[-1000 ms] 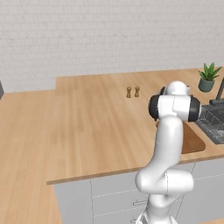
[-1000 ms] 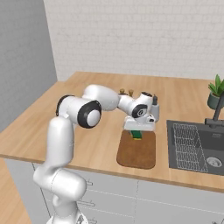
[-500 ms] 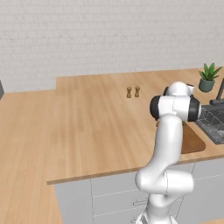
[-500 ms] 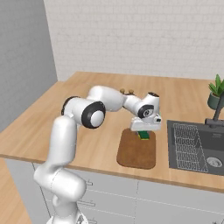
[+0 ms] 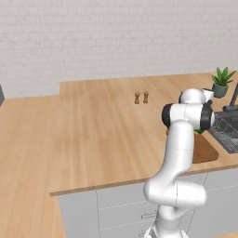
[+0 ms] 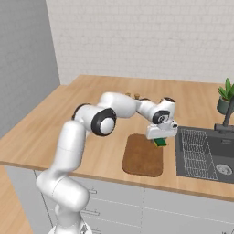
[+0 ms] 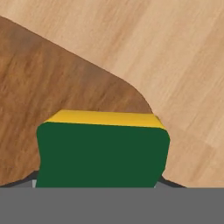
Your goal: Pick up the sponge from the counter and clean the cutting board by briefly scrubbing or pressing down on the cutting board. Once finished, release the sponge.
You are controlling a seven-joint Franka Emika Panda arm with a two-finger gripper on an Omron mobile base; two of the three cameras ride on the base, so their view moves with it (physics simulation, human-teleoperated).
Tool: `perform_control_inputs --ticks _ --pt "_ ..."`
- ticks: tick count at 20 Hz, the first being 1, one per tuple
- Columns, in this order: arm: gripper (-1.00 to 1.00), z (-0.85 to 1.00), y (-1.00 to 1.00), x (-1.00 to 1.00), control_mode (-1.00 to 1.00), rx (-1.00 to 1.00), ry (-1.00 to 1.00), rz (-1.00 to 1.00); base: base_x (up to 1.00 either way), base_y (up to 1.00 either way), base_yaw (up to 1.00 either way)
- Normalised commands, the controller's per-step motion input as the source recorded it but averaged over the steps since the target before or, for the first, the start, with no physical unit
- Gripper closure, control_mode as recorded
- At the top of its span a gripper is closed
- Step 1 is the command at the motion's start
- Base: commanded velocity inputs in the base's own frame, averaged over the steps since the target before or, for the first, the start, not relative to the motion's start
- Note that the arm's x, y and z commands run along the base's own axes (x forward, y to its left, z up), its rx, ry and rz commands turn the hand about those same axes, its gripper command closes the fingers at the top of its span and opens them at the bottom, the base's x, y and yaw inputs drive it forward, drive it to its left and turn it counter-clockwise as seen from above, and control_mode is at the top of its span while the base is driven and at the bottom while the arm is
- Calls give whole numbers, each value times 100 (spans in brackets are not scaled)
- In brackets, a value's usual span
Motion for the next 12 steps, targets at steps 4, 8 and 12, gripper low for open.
perform_control_inputs --ticks 4,8,12 --pt "100 -1 -25 0 -100 0 0 5 0 0 0" --pt "100 -4 3 -1 -100 4 1 0 0 0 0" --pt "100 0 1 -10 -100 6 2 0 0 0 0"
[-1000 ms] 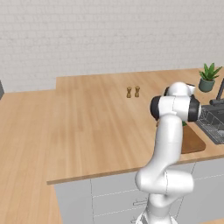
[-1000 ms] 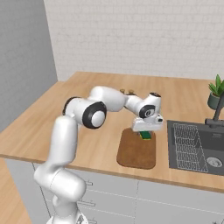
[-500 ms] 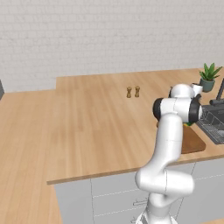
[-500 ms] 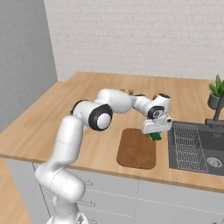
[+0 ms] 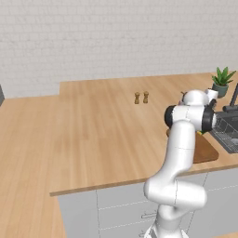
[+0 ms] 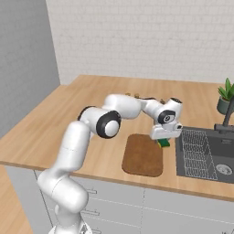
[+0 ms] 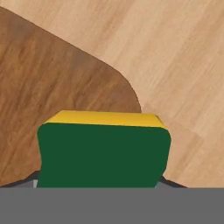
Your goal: Pick up the sponge from the counter and clean the cutting board by briefly scrubbing or pressing down on the cutting board. Once finished, release the sponge.
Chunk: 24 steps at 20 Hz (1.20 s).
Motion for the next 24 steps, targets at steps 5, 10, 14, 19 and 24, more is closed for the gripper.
perform_control_inputs --ticks 5,10,14,19,24 --pt "100 0 1 -33 -100 3 0 0 0 0 0" --pt "100 0 15 -27 -100 0 0 0 0 0 0" --pt "100 0 57 -16 -100 0 0 0 0 0 0" --pt "100 -4 53 -20 -100 0 0 0 0 0 0" --pt "100 -6 39 -22 -100 0 0 0 0 0 0"
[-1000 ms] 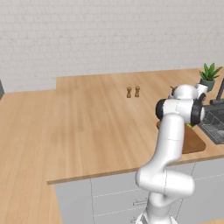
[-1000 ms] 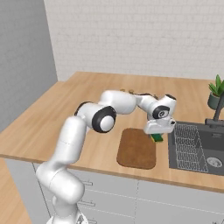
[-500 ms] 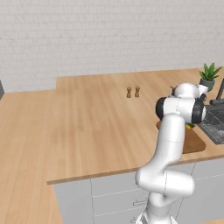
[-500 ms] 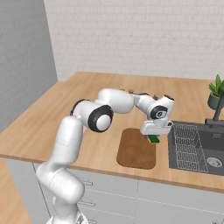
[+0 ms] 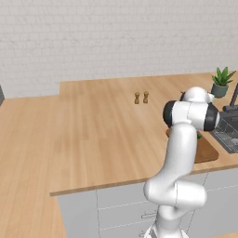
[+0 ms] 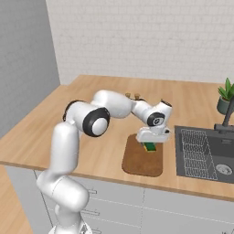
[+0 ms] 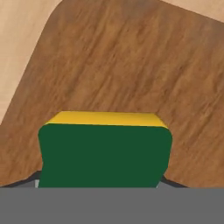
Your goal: Pick up the sponge from the counter and clean the cutting board by briefly scrubbing or pressing down on the cutting board. Once finished, release the sponge.
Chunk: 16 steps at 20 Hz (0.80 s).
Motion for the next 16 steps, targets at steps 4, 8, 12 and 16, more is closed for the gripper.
perform_control_inputs --ticks 4,8,12,16 --pt "100 0 44 -35 -100 0 0 0 0 0 0" --pt "100 0 41 -41 -100 0 0 0 0 0 0" --pt "100 -2 20 -22 -100 0 -1 0 0 0 0" --pt "100 -3 2 -7 -100 -6 -9 0 0 0 0"
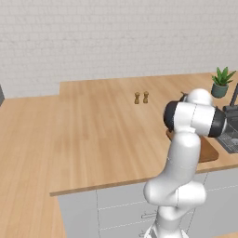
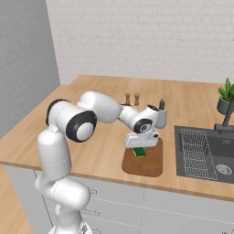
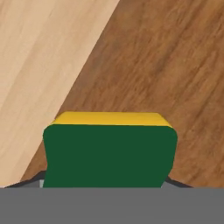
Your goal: Pick up the sponge from the counter and clean the cutting board by briefly scrubbing or pressing down on the cutting board. Once finished, release the sponge.
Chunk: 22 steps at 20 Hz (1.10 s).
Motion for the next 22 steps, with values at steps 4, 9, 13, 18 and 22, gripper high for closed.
perform_control_inputs --ticks 4,9,13,18,22 --pt "100 0 -1 -1 -100 -8 -11 0 0 0 0" --pt "100 1 -7 -7 -100 -3 -5 0 0 0 0" --pt "100 1 -15 -19 -100 0 0 0 0 0 0" --pt "100 20 -26 -31 -100 0 0 0 0 0 0" --pt "100 4 -28 -16 -100 0 0 0 0 0 0"
